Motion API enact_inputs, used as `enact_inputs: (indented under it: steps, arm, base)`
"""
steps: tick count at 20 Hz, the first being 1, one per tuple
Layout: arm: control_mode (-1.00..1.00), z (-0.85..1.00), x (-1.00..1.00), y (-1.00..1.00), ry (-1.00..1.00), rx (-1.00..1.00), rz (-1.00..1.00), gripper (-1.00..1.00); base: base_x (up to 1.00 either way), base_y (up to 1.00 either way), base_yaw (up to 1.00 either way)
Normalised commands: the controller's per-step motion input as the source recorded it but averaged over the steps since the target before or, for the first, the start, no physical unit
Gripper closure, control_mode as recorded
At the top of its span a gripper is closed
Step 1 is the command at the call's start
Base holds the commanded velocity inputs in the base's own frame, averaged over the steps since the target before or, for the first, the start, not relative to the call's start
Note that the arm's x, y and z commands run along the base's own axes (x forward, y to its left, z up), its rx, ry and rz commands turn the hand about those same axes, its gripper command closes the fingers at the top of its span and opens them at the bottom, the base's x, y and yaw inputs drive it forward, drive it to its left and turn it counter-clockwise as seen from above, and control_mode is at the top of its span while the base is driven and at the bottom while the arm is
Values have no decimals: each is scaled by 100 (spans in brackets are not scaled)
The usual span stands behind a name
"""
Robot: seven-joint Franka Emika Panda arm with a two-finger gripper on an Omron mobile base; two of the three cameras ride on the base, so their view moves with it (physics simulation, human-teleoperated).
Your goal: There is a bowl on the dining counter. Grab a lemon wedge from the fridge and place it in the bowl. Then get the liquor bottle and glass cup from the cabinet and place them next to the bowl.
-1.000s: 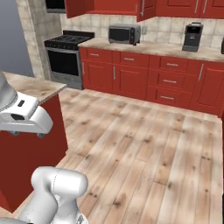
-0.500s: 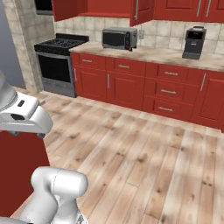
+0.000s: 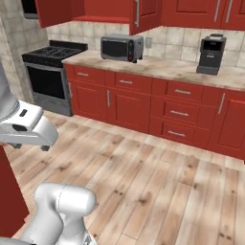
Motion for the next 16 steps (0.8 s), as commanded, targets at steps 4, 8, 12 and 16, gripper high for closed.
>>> enact_inputs:
  steps: [4, 8, 12, 16]
  arm:
    - [100, 0, 0, 0, 0, 0, 0, -100]
    - [100, 0, 0, 0, 0, 0, 0, -100]
    - [100, 0, 0, 0, 0, 0, 0, -100]
    - [100, 0, 0, 0, 0, 0, 0, -100]
  base:
    - [100, 3, 0]
    - [100, 14, 0]
    - [100, 19, 0]
    - [100, 26, 0]
